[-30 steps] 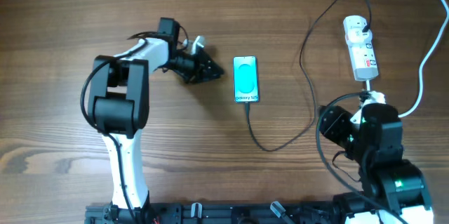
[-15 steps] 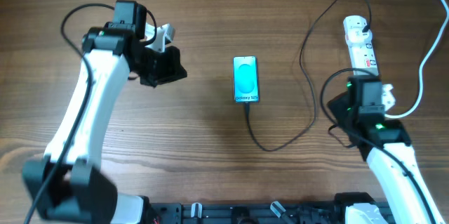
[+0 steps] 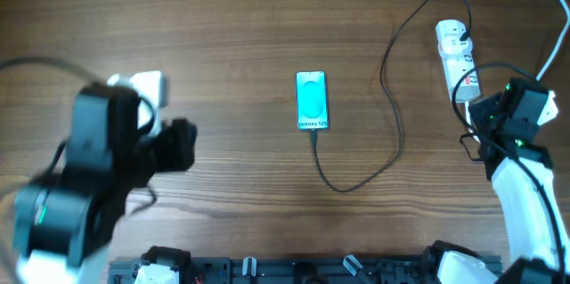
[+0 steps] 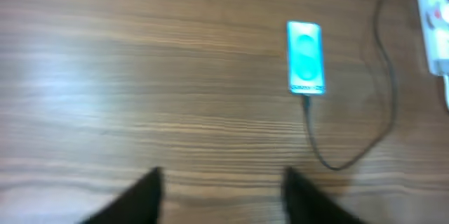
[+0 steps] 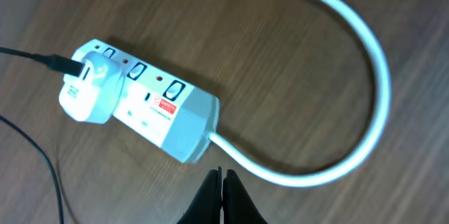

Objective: Plug charger to phone and switch on socket

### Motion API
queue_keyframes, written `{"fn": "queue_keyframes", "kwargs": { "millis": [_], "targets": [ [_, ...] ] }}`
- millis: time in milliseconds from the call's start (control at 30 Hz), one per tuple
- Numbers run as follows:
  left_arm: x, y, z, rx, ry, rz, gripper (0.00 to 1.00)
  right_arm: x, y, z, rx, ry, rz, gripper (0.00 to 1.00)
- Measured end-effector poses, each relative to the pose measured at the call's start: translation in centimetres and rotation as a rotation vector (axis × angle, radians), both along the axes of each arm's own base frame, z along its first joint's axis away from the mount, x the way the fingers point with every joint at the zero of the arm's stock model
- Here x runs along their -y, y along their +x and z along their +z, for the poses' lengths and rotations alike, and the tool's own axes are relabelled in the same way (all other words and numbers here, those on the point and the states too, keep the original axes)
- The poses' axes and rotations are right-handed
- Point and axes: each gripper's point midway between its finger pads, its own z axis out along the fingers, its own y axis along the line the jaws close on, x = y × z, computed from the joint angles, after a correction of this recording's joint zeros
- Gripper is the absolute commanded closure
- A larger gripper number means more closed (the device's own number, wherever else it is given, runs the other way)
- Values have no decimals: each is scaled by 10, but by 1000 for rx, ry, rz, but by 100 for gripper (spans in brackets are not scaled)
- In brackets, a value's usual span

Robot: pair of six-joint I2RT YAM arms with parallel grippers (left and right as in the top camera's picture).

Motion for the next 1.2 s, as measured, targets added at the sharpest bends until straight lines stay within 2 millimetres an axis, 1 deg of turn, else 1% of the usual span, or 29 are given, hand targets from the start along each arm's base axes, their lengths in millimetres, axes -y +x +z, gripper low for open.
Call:
{"fn": "queue_keyframes", "kwargs": {
  "millis": [133,167,233,267,333,400,433,500,567,633,700,767,833,867,1000,1200],
  "targets": [
    [-28,-40,17,104,40,108,0,-1,22,-20,-30,43,32,96],
    [-32,-48,19,120,46,123,0,-1,28,-23,-48,60,43,96],
    [-36,-57,17,113,58,135,0,-2,40,-24,-72,87,57,96],
    [-39,-64,13,90,68,141,0,-1,48,-22,-75,97,64,96],
    [-41,-69,10,74,78,147,0,0,57,-15,-76,106,70,96],
    [-42,-69,10,74,81,151,0,2,64,-3,-61,103,72,96],
    [-42,-69,10,74,80,153,0,3,70,8,-42,96,74,96],
    [-43,-68,10,74,82,156,0,7,80,23,-2,81,75,95],
    [-43,-68,10,74,81,156,0,11,87,32,28,57,70,95],
    [-43,-69,10,74,81,156,0,15,91,34,41,35,71,96],
    [-43,-69,10,76,81,156,0,18,96,28,38,23,76,96],
    [-43,-70,11,85,79,157,0,19,99,14,10,23,81,96],
    [-44,-77,15,117,70,158,0,20,102,-7,-27,31,86,96],
    [-45,-79,16,132,66,159,0,20,103,-11,-29,32,86,96],
    [-47,-93,23,199,48,162,0,23,111,-24,-29,31,90,96],
    [-50,-106,30,273,27,166,0,23,119,-27,-7,23,105,95]
  ]
}}
